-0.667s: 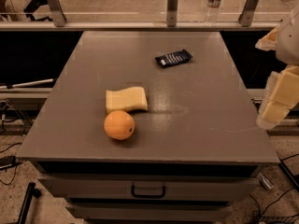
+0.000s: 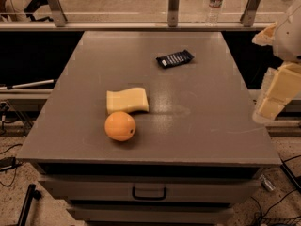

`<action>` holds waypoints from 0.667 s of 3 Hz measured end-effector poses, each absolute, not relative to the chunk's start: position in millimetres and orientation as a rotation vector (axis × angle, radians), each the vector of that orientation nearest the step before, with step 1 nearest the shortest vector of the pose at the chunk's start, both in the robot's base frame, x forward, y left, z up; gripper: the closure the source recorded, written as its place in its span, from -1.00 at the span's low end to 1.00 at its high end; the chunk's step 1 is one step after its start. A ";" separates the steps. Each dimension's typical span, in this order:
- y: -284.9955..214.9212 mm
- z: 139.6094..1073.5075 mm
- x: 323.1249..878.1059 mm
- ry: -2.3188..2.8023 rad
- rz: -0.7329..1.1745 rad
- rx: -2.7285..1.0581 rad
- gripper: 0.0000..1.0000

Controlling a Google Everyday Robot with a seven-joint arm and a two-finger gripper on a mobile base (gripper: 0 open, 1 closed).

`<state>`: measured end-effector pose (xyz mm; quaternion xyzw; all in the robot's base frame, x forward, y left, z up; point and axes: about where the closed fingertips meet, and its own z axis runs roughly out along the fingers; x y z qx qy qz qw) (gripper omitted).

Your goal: Pick rxbar blueberry

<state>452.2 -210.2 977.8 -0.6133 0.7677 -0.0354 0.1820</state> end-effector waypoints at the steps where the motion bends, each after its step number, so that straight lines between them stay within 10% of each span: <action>1: -198.1 983.0 490.6 2.035 -0.067 -1.721 -1.00; 2: -177.4 993.0 537.6 1.914 -0.027 -1.699 -1.00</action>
Offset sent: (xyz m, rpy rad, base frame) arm 0.1486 0.0593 0.0335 0.2642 -0.2438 0.1837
